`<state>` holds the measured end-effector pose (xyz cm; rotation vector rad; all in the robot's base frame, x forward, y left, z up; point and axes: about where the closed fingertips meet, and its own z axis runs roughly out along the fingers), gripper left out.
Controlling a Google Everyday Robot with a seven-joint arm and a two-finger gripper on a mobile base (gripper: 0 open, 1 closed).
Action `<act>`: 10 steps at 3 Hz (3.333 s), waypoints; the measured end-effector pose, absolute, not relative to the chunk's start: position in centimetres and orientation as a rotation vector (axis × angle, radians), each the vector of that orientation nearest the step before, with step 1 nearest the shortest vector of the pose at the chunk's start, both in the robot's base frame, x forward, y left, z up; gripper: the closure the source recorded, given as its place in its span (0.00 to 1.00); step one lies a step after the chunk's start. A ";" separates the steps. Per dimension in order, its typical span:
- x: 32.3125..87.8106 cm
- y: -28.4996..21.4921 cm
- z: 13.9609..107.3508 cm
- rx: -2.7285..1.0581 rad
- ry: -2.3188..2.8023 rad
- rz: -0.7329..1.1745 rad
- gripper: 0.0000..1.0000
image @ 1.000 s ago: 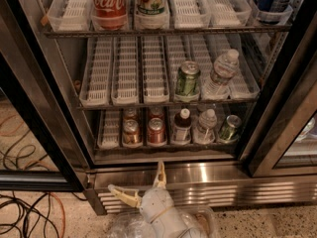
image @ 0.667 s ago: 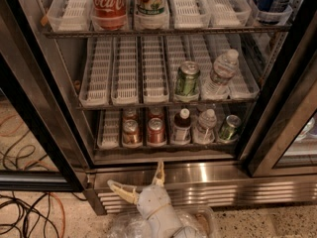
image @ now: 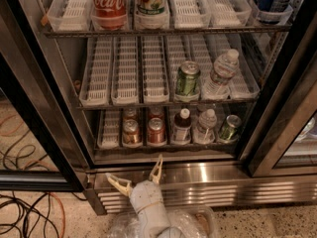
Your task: Pick orange can from bottom shelf of fridge
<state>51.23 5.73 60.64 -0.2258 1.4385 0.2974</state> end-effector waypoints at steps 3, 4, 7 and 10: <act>53.4 6.9 59.4 -0.220 1.465 0.265 0.00; 54.6 7.2 59.3 -0.216 1.466 0.246 0.00; 57.1 7.5 60.2 -0.235 1.470 0.195 0.00; 57.1 7.5 60.2 -0.235 1.470 0.195 0.52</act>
Offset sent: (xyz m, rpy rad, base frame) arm 0.0248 0.0156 -0.0122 -0.0305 0.0240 -0.0217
